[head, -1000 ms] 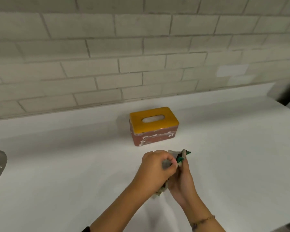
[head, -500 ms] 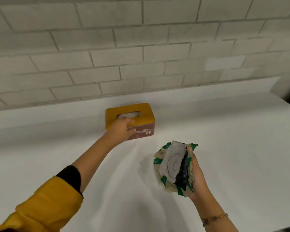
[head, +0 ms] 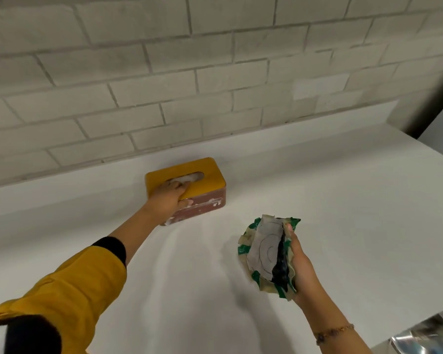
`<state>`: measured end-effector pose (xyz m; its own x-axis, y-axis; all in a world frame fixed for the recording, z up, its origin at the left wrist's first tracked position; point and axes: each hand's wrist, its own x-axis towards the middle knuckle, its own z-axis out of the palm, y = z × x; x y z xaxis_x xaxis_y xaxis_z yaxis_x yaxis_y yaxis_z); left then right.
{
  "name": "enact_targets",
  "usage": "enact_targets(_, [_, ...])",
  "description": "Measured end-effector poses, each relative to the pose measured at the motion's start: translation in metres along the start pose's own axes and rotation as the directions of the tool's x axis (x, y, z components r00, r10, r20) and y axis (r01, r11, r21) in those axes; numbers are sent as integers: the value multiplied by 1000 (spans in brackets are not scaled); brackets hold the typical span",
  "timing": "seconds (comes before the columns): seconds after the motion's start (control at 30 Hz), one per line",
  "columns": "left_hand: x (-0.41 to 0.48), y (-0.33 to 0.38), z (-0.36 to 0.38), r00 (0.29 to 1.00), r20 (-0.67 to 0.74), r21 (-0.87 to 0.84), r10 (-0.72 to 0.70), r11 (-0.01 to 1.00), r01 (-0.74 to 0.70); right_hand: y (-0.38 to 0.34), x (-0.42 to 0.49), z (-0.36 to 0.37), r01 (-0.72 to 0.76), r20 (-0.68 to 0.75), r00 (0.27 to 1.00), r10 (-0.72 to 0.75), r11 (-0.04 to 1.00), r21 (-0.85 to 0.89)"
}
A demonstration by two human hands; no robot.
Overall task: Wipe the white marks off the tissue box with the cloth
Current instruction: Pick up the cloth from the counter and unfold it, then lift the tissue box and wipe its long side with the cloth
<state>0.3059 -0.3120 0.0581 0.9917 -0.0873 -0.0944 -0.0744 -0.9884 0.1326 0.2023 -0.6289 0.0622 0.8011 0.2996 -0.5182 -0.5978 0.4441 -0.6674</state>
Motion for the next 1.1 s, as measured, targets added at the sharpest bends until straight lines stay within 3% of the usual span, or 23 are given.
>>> enact_targets(0.1, [-5, 3, 2, 991, -37, -32, 132, 991, -133, 3, 0, 0, 19, -21, 1000, -19, 1000, -4])
enact_targets(0.27, [-19, 36, -6, 961, -70, -325, 267, 905, -276, 0, -5, -6, 173, -40, 984, -172, 984, 33])
enact_targets(0.33, [-26, 54, -13, 968, -11, -361, 252, 901, -239, -1, -10, -12, 304, -85, 948, -308, 951, -61])
enact_targets(0.47, [-38, 84, -20, 965, 172, -453, 199, 885, -102, -3, -24, -25, 479, -197, 785, -587, 777, -408])
enact_targets(0.67, [-57, 124, -15, 916, 300, -596, 266, 802, -38, 1, -37, -50, 550, -180, 656, -733, 628, -551])
enact_targets(0.87, [-52, 131, -19, 919, 283, -611, 273, 790, -47, 9, -38, -60, 500, -102, 681, -725, 562, -659])
enact_targets(1.1, [-53, 136, -21, 916, 304, -638, 260, 770, -7, 7, -14, -40, 558, -23, 698, -715, 564, -608])
